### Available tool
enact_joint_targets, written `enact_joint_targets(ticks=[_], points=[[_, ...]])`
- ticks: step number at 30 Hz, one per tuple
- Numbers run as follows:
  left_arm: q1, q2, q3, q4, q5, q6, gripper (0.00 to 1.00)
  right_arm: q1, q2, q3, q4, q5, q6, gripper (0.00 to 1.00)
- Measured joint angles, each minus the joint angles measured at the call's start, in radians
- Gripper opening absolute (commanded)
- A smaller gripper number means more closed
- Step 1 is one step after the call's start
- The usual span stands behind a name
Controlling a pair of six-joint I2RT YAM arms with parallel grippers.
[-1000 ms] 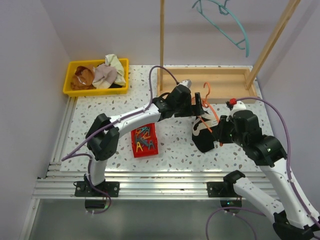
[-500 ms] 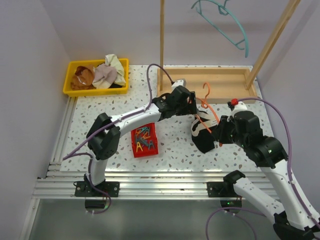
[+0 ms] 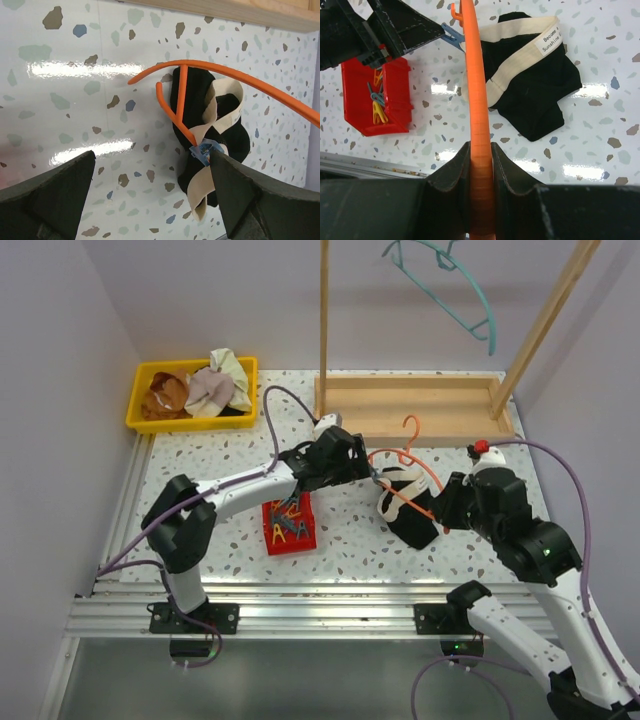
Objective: Remove the underwear clipped to the hanger
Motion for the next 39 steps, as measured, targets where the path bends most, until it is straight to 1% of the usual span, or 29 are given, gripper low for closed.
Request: enact_joint_targets(ticks=[6,14,17,21,25,28,31,34,35,37,38,39], points=[[0.033,-0.040,-0.085,0.098,0.074,-0.077,0.99,0.000,-0.005,-0.006,0.001,0.003,0.008,0.00],[0.055,-0.040,-0.132,0.251,0.203,-0.198,1.00,0.000,-0.027,-0.016,0.003,-0.007,0.005,0.00],[0.062,-0.039,-0.139,0.278,0.251,-0.247,1.00,0.000,-0.031,-0.016,0.003,-0.009,0.005,0.00],[0.073,-0.004,-0.097,0.284,0.333,-0.294,1.00,0.000,-0.035,-0.016,0.004,-0.009,0.003,0.00],[0.079,0.089,-0.025,0.290,0.438,-0.327,1.00,0.000,-0.035,-0.016,0.004,-0.009,-0.003,0.00],[0.079,0.146,-0.003,0.290,0.499,-0.343,1.00,0.000,-0.035,-0.016,0.004,-0.009,-0.007,0.00],[0.081,0.181,0.001,0.286,0.553,-0.346,0.97,0.000,-0.035,-0.017,0.003,-0.008,-0.011,0.00],[0.089,0.189,0.001,0.287,0.592,-0.351,0.86,0.000,-0.039,-0.021,0.004,-0.008,-0.014,0.00],[0.093,0.189,0.001,0.292,0.605,-0.356,0.76,0.000,-0.041,-0.023,0.004,-0.008,-0.015,0.00],[0.105,0.189,0.000,0.316,0.625,-0.371,0.67,0.000,-0.042,-0.026,0.005,-0.008,-0.016,0.00],[0.110,0.189,-0.002,0.329,0.633,-0.374,0.57,0.000,-0.041,-0.028,0.005,-0.008,-0.016,0.00],[0.114,0.189,-0.003,0.338,0.641,-0.381,0.53,0.000,-0.041,-0.031,0.006,-0.008,-0.018,0.00]])
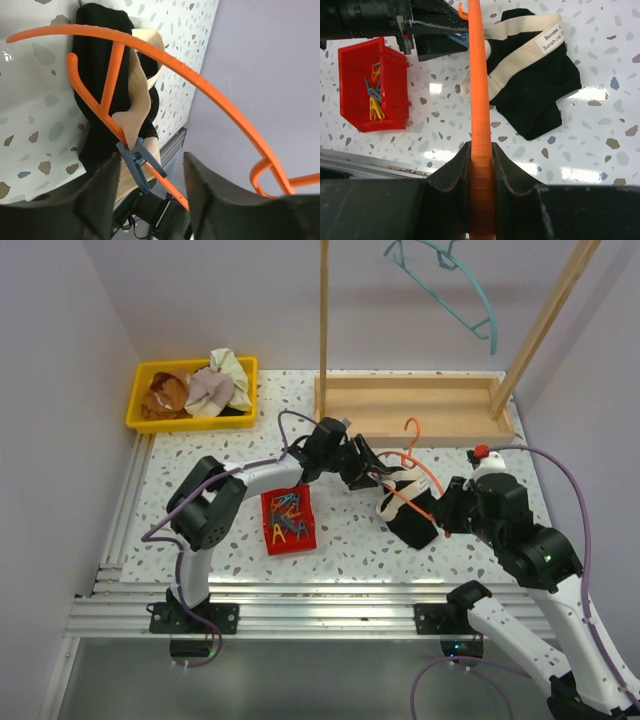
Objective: Remove the underwear clipped to the hanger
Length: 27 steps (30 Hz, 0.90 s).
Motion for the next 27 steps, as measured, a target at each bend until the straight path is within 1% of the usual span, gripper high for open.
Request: enact_joint_targets(ticks=[1,2,4,5,7,8,9,10,14,20,24,27], points=[[0.004,0.000,-0.003,0.013,0.008,-0.002,0.50,0.000,0.000,-0.003,0.001,0.000,-0.001,0.00],[0.007,0.000,-0.004,0.021,0.014,-0.007,0.42,0.000,0.000,-0.006,0.002,0.000,-0.002,0.00],[0.012,0.000,-0.011,0.042,0.026,-0.014,0.35,0.000,0.001,-0.010,0.007,0.001,-0.002,0.00],[0.013,0.000,-0.016,0.052,0.033,-0.014,0.27,0.000,0.001,-0.011,0.010,0.003,-0.003,0.00],[0.014,0.000,-0.024,0.063,0.046,-0.017,0.18,0.000,0.001,-0.011,0.014,0.006,-0.005,0.00],[0.014,0.000,-0.029,0.068,0.053,-0.017,0.09,-0.001,0.001,-0.011,0.014,0.008,-0.005,0.00],[0.016,0.000,-0.034,0.073,0.060,-0.018,0.03,-0.001,0.001,-0.011,0.015,0.008,-0.005,0.00],[0.016,0.000,-0.038,0.079,0.066,-0.018,0.00,-0.001,0.001,-0.011,0.017,0.008,-0.005,0.00],[0.022,0.000,-0.070,0.116,0.088,-0.014,0.00,-0.001,0.001,-0.012,0.021,0.009,-0.005,0.00],[0.042,-0.009,-0.167,0.202,0.106,-0.033,0.00,-0.001,0.009,-0.027,0.021,0.009,-0.005,0.00],[0.055,-0.042,-0.232,0.276,0.105,-0.060,0.00,0.000,0.021,-0.027,0.025,0.019,-0.005,0.00],[0.061,-0.069,-0.245,0.307,0.104,-0.076,0.00,0.000,0.027,-0.027,0.024,0.043,-0.005,0.00]])
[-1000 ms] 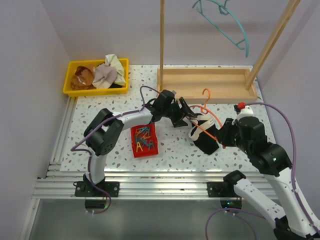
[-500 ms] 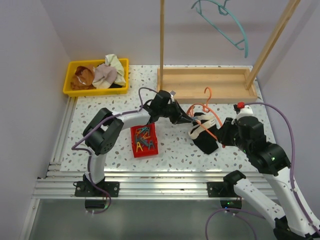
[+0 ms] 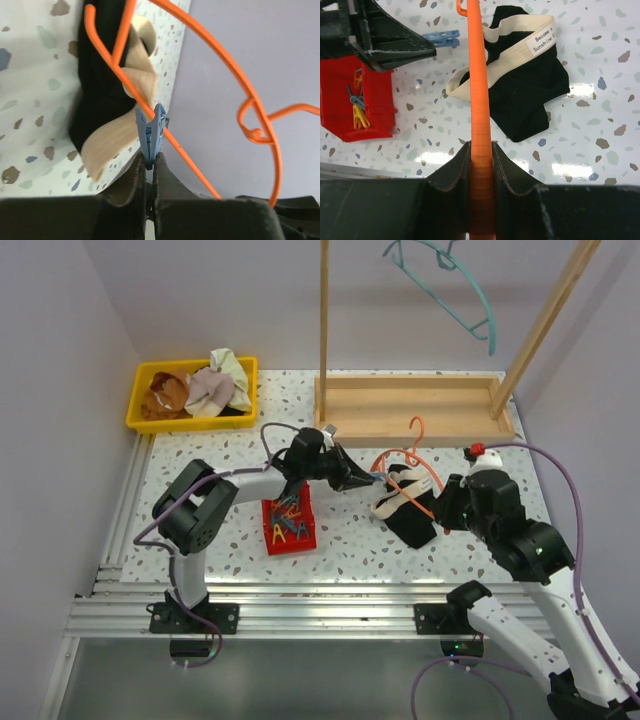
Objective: Remove the underwear clipped to the hanger
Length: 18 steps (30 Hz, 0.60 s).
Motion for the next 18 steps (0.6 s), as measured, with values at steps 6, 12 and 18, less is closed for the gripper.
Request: enact_joint_targets(ticks=[6,12,18], points=[[0.016,-0.059,-0.004,0.078,0.012,-0.040,0.00,0.000,0.002,0.000,-0.004,0.036,0.000,0.00],[0.063,-0.214,-0.025,-0.143,-0.019,0.151,0.00,0.000,-0.001,0.000,-0.005,0.040,0.001,0.00],[0.108,-0.551,-0.034,-0.527,-0.192,0.453,0.00,0.000,-0.020,0.000,-0.007,0.039,0.002,0.00]])
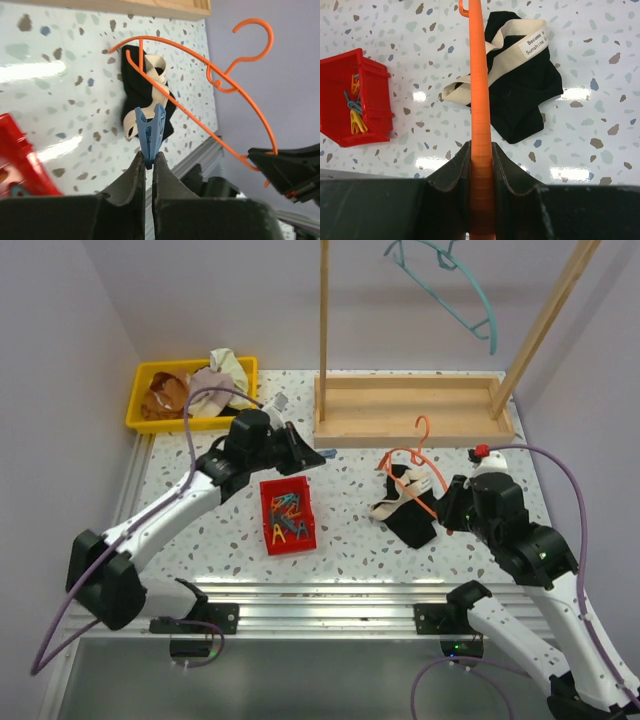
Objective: Remove the underwear clipped to the hanger
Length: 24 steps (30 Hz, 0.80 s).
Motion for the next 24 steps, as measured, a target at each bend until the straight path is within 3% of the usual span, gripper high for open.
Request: enact_joint_targets(ticks=[6,12,20,23,24], points=[[-0.001,-0.225,-0.060,-0.219,-0.121,0.161,0.00,0.000,0.010,0.003,0.002,-0.001,0.000,0.00],[-0.001,-0.229,-0.208,-0.361,-0.154,0.219,0.00,0.000,0.042,0.038,0.018,-0.024,-0.005,0.00],[-0.001,-0.226,-0.231,-0.389,-0.170,0.251,0.01,0.000,0.061,0.149,0.050,-0.063,-0.035,0.00],[-0.001,-0.216,-0.231,-0.388,-0.170,0.266,0.20,0.000,0.076,0.212,0.058,-0.066,-0.049,0.00],[-0.001,-0.211,-0.231,-0.389,-0.171,0.270,0.36,0.000,0.081,0.230,0.062,-0.068,-0.055,0.00]])
